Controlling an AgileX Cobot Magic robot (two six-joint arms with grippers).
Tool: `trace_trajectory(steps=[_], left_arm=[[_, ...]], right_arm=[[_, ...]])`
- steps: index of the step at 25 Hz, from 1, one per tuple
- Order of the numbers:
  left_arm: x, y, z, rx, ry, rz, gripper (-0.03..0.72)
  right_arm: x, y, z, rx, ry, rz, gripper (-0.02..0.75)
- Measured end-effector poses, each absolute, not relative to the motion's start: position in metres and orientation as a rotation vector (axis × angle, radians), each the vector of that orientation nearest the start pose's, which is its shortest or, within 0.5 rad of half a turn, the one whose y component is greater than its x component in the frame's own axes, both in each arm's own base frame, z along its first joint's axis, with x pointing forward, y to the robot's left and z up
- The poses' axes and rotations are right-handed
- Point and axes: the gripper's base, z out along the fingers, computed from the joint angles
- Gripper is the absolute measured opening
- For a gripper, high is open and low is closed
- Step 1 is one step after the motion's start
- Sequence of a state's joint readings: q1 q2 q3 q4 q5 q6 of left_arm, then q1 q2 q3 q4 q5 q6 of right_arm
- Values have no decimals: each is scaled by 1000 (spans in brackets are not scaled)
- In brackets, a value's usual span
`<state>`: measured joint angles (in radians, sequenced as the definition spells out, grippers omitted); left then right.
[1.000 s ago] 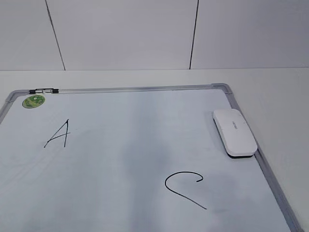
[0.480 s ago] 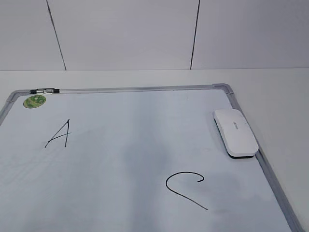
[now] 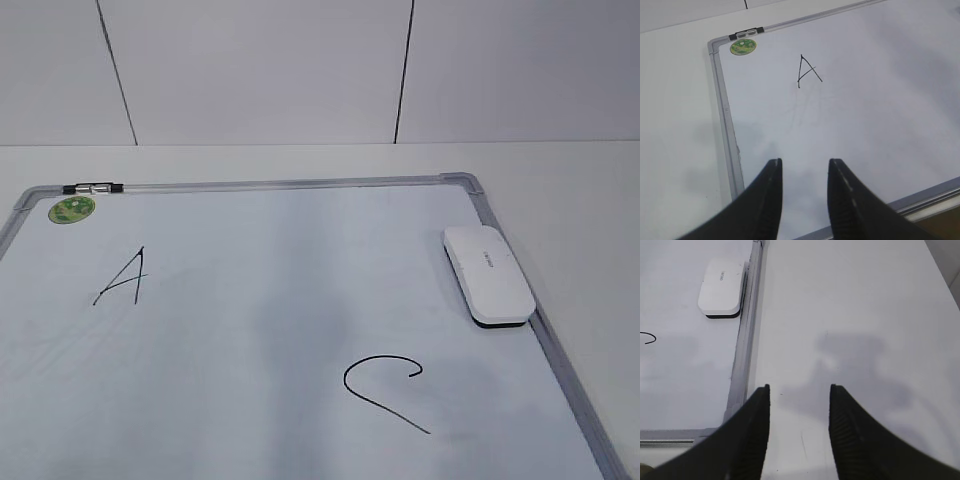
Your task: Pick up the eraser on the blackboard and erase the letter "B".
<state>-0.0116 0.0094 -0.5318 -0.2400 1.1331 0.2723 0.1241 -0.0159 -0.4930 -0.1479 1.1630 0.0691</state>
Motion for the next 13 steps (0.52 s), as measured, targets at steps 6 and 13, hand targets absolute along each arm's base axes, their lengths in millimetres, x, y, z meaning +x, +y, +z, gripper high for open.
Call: trace_trajectory(steps=[6, 13], left_arm=[[-12, -19, 282, 318, 2048, -130, 239], [-12, -19, 282, 318, 2048, -130, 239]], right_arm=[[-10, -14, 268, -42, 2128, -66, 299], [-10, -14, 268, -42, 2128, -66, 299]])
